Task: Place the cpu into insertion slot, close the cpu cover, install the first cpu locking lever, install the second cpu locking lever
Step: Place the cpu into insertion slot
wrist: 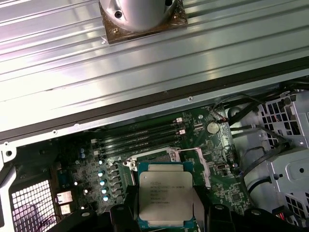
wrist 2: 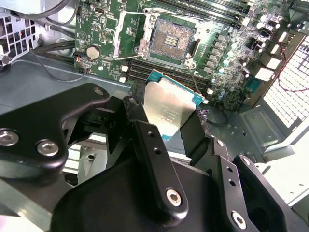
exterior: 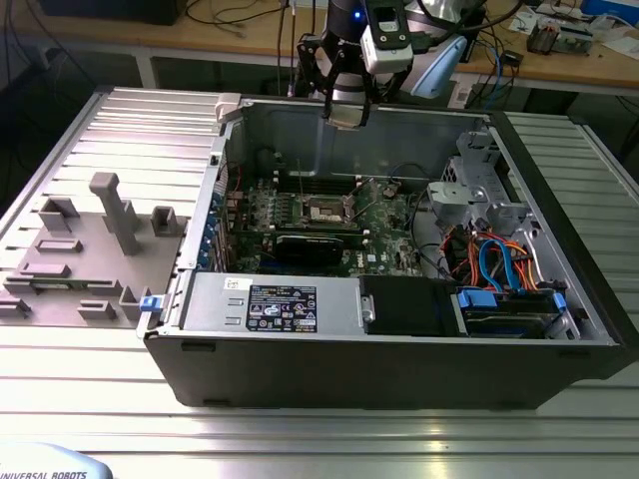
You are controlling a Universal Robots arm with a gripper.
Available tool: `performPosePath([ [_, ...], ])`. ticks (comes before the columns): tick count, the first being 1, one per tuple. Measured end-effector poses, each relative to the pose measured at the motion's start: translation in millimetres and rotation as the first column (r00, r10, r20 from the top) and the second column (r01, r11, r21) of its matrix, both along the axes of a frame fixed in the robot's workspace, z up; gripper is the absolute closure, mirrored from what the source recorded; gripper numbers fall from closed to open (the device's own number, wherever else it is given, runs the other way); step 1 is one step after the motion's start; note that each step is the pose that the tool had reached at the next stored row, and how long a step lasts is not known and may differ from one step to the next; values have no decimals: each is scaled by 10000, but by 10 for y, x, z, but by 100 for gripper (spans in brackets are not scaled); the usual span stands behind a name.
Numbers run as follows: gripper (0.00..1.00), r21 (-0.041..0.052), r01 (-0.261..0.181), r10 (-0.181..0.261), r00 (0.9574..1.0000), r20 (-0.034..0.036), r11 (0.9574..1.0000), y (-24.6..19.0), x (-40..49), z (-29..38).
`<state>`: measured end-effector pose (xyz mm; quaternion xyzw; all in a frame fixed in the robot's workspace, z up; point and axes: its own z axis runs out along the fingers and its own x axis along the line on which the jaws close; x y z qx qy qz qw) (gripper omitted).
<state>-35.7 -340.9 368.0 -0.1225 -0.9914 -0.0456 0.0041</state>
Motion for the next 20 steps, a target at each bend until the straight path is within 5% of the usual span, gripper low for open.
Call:
performPosePath([
  [20, 46, 0, 643, -643, 9979, 0, 9979, 0, 0, 0],
])
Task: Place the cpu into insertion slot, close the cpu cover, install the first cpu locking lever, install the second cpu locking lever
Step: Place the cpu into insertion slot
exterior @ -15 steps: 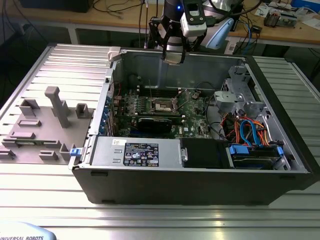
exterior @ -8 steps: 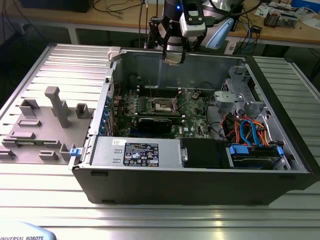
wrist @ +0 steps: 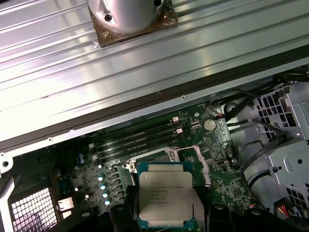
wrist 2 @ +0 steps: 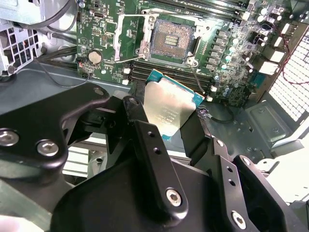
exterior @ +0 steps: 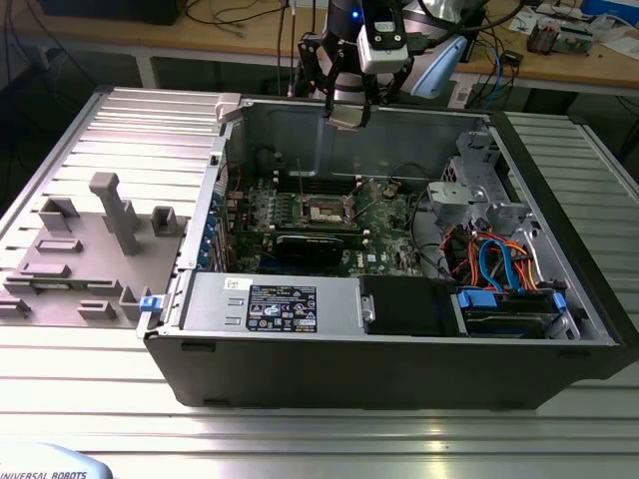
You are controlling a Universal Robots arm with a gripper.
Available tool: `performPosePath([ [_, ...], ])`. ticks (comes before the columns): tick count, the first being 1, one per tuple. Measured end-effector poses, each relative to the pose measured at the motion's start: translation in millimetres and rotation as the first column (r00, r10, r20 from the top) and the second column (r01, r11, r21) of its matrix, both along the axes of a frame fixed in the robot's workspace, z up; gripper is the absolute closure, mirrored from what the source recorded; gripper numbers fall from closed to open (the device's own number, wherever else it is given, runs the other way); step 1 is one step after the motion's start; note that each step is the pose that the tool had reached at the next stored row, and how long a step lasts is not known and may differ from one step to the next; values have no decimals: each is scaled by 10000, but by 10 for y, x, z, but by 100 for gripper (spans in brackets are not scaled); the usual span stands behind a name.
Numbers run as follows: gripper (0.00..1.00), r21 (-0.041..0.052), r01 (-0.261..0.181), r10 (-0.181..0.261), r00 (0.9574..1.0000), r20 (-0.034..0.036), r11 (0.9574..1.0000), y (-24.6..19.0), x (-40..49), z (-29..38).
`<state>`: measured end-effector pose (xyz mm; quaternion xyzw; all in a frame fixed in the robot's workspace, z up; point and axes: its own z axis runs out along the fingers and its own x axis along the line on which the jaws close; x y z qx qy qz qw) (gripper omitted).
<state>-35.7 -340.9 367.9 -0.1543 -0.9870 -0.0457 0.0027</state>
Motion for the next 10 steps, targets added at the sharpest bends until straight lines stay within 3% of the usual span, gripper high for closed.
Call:
performPosePath([
  [10, 46, 0, 81, -81, 10000, 0, 10000, 0, 0, 0],
])
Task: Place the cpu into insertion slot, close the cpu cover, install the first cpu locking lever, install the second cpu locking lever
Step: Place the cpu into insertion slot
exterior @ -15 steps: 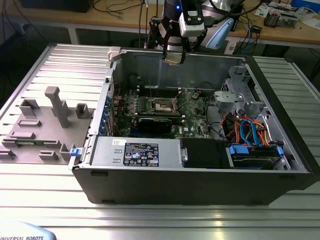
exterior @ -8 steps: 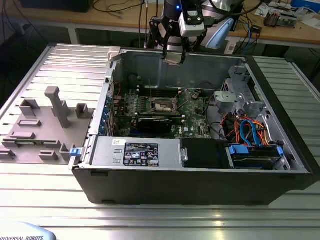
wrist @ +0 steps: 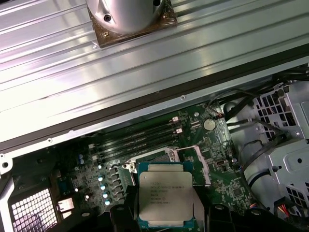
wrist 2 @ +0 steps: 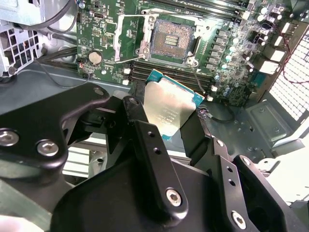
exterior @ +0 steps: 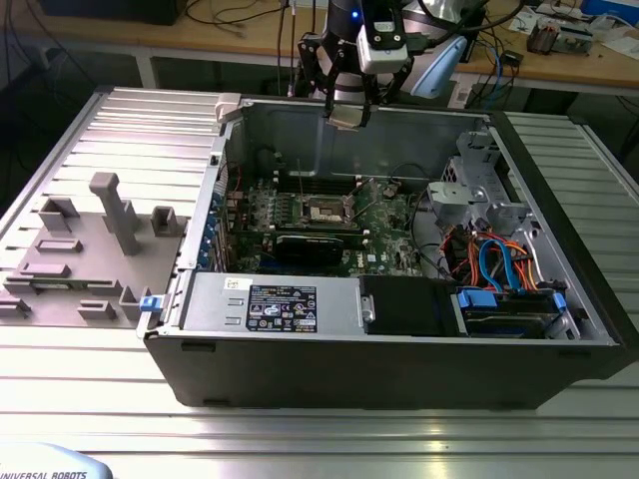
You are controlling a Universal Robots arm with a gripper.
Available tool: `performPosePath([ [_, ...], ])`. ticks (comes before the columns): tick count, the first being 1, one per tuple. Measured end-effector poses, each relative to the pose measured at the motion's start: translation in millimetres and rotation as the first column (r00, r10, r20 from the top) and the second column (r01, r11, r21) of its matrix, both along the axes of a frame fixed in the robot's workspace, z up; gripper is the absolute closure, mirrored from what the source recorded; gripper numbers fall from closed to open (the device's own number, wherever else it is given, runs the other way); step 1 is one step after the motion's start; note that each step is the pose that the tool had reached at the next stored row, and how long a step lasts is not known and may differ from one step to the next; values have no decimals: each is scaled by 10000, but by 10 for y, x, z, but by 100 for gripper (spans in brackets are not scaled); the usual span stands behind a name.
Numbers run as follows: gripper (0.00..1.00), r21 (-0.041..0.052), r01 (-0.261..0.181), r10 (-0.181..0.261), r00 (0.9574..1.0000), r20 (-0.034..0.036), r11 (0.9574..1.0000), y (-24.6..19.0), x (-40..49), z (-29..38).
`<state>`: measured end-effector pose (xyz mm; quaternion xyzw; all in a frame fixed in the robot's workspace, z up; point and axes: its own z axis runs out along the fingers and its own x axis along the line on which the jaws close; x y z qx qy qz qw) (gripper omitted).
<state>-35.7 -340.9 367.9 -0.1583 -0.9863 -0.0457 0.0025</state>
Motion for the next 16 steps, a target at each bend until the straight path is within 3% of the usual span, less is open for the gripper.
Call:
performPosePath([
  [16, 46, 0, 332, -332, 9994, 0, 9994, 0, 0, 0],
])
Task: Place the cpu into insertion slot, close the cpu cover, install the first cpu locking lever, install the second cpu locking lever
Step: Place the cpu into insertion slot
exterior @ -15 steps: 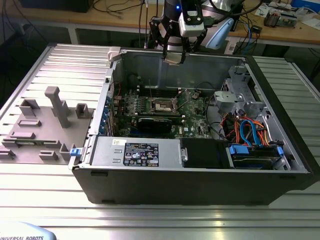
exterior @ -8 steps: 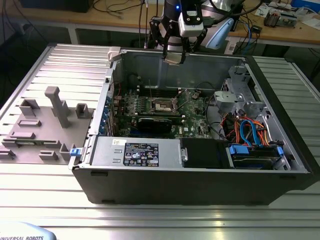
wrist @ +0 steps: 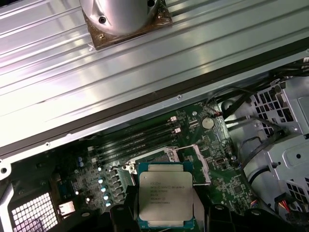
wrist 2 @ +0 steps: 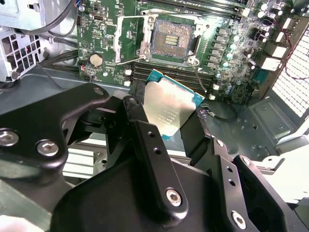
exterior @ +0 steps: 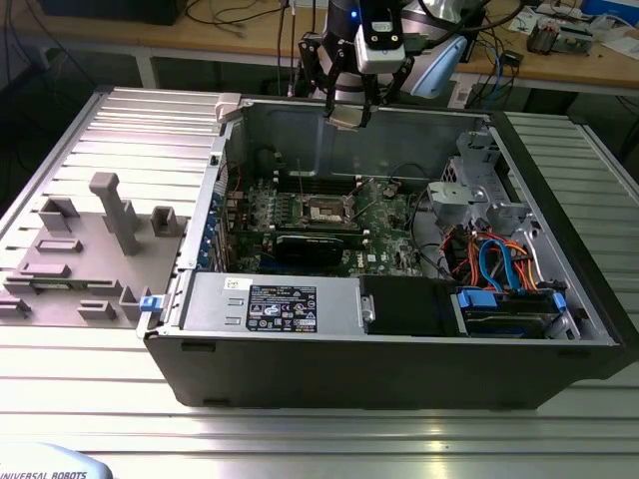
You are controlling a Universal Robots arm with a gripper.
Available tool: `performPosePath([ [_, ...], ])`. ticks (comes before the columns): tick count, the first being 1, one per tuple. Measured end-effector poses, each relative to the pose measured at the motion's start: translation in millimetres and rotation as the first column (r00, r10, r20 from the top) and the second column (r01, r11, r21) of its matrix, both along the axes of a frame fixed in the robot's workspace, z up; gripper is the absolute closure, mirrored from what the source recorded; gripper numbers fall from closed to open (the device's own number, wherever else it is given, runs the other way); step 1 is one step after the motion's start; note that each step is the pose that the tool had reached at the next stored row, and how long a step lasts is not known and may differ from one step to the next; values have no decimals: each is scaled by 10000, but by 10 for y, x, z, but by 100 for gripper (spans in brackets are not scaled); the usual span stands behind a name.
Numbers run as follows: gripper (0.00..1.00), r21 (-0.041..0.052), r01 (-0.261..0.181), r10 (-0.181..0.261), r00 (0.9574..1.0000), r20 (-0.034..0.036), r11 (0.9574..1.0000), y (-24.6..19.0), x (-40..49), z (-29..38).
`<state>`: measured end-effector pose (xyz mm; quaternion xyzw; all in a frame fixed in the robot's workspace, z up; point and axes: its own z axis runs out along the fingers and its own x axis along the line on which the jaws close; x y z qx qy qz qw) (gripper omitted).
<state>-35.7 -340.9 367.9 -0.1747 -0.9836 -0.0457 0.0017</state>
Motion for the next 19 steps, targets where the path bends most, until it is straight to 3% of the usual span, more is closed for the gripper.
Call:
performPosePath([
  [19, 46, 0, 335, -335, 9994, 0, 9994, 0, 0, 0],
])
